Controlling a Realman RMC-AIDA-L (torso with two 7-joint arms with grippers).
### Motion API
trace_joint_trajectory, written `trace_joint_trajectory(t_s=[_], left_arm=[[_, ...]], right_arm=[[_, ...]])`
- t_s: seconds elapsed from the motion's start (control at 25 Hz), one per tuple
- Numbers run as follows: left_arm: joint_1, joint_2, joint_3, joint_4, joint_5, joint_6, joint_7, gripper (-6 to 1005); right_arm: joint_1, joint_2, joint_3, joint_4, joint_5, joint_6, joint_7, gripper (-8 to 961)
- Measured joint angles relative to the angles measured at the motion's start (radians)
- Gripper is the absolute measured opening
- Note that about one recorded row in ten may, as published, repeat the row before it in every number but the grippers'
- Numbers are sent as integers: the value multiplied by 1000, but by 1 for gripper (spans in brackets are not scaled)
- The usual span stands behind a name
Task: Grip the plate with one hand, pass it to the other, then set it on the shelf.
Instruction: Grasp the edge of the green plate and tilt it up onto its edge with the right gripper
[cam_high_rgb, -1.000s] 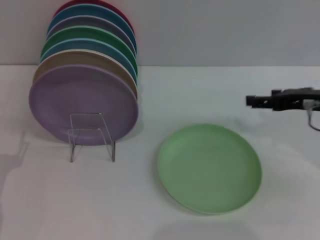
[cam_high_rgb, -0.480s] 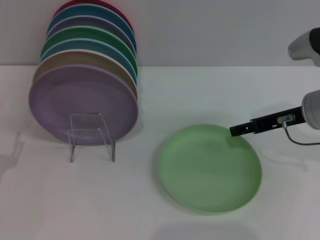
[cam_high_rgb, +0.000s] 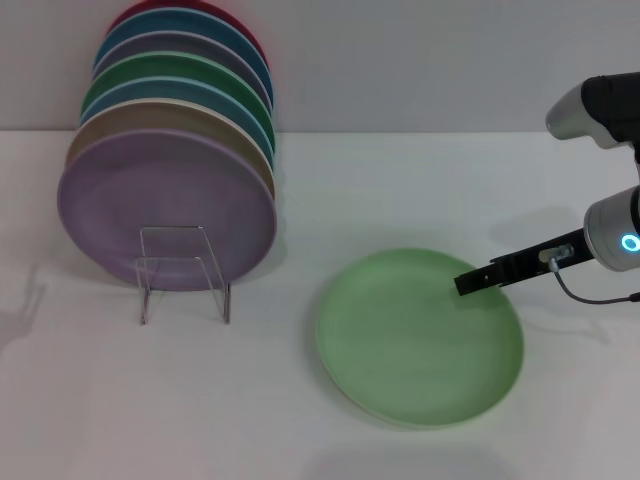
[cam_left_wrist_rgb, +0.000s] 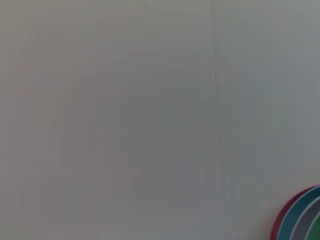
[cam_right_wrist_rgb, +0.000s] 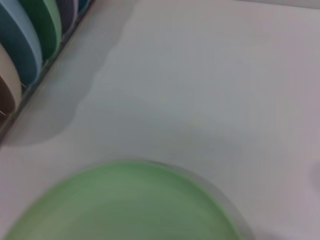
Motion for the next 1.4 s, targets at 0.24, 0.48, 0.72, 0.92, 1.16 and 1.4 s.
trace_joint_trajectory(t_s=[0.24, 0.48, 0.72, 0.92, 1.16, 1.4], left_arm=[[1, 0, 3, -2, 0, 4, 0, 798], [0, 0, 7, -3, 0, 4, 0, 797], [-3, 0, 8, 1, 0, 3, 0, 796], [-6, 0, 8, 5, 0, 1, 0, 795], [-6, 0, 8, 2, 3, 2, 0, 794], [-6, 0, 8, -4, 5, 4, 0, 792]], right_arm=[[5, 3, -1, -11, -56, -5, 25, 741], [10, 4, -1, -32, -58, -7, 27, 725], [30, 1, -1, -85, -60, -23, 28, 675], [36, 0, -2, -105, -62, -28, 19, 574], [32, 0, -2, -105, -70, -34, 14, 394], [17, 2, -3, -90, -67, -41, 1, 169]])
